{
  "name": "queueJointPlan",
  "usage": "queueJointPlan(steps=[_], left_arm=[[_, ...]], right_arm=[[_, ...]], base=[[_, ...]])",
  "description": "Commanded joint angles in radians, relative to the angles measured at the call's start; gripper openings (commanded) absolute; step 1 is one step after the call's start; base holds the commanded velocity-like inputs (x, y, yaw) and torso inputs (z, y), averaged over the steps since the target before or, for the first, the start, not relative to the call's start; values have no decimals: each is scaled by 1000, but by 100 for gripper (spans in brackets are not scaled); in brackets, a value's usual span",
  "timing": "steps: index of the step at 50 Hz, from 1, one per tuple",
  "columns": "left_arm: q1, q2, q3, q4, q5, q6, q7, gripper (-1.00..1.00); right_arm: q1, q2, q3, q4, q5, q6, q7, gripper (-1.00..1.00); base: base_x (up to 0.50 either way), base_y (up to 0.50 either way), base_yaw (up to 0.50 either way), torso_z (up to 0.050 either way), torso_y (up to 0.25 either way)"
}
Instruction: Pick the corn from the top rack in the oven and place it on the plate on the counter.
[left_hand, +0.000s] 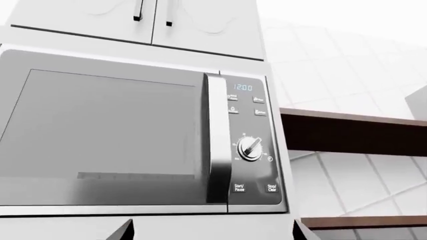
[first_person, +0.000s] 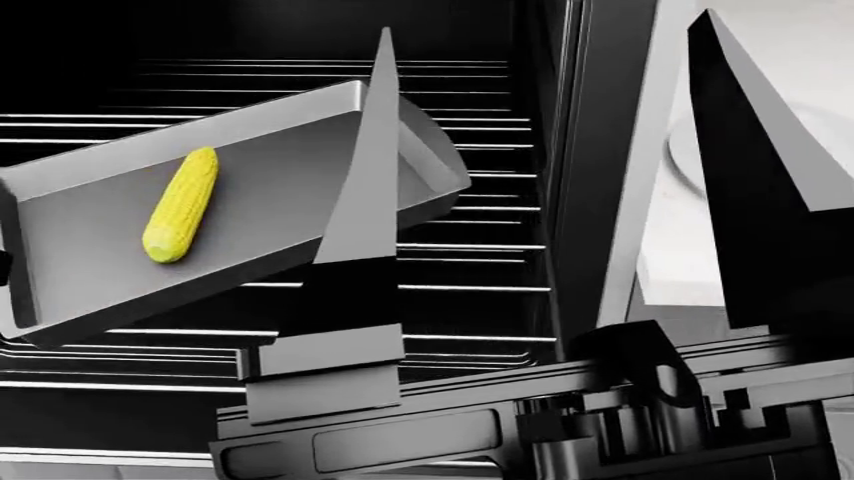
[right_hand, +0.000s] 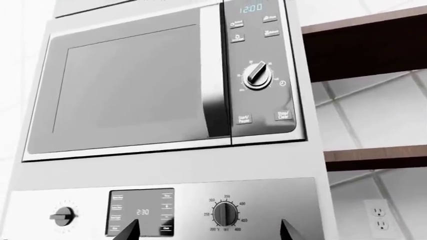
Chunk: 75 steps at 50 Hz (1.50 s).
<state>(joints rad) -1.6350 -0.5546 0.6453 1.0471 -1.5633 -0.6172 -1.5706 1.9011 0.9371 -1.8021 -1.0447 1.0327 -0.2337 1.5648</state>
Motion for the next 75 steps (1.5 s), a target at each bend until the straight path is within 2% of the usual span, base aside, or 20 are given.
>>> queueJointPlan(steps=[1, 24, 37, 51, 54, 56, 58, 63, 64, 69, 71, 74, 75], left_arm=[[7, 2, -1, 0, 3, -7, 0, 100], [-2, 11, 0, 0, -10, -11, 0, 100], [19, 48, -13, 0, -1, -34, 0, 100], [39, 63, -39, 0, -6, -61, 0, 100], [10, 29, -12, 0, -62, -47, 0, 100], [-63, -35, 56, -1, -143, 19, 0, 100], [-98, -52, 90, -15, -203, 58, 19, 100], [-23, -170, 86, -86, -327, 55, 238, 100], [42, -211, 75, -104, -351, 80, 302, 100], [123, -299, 79, -130, -393, 75, 387, 100], [161, -313, 85, -127, -385, 77, 402, 100], [229, -335, 100, -136, -337, 66, 442, 100], [249, -340, 110, -134, -320, 54, 456, 100]], right_arm=[[-18, -2, 17, 0, -11, 2, 0, 100], [19, 11, -41, -1, 1, -28, 3, 100], [-6, 10, -25, -2, -20, -31, 4, 100], [-26, 4, -13, -2, -35, -18, 4, 100], [-14, 10, -41, -2, -45, -32, 4, 100], [-9, 25, -68, -2, -62, -48, 4, 100], [-7, 26, -82, -2, -68, -52, 4, 100], [27, 33, -157, -2, -88, -79, 4, 100], [47, 38, -183, -2, -93, -91, 4, 100], [73, 44, -232, -2, -102, -104, 3, 100], [90, 54, -248, -1, -88, -202, -18, 100], [446, 17, -517, -2, -33, -297, 5, 100], [455, 30, -423, -2, 34, -230, -27, 100]], base=[[0, 0, 0, 0, 0], [0, 0, 0, 0, 0], [465, -55, 0, 0, 0], [0, 0, 0, 0, 0], [0, 0, 0, 0, 0], [0, 0, 0, 0, 0], [0, 0, 0, 0, 0], [0, 0, 0, 0, 0], [0, 0, 0, 0, 0], [0, 0, 0, 0, 0], [0, 0, 0, 0, 0], [0, 0, 0, 0, 0], [0, 0, 0, 0, 0]])
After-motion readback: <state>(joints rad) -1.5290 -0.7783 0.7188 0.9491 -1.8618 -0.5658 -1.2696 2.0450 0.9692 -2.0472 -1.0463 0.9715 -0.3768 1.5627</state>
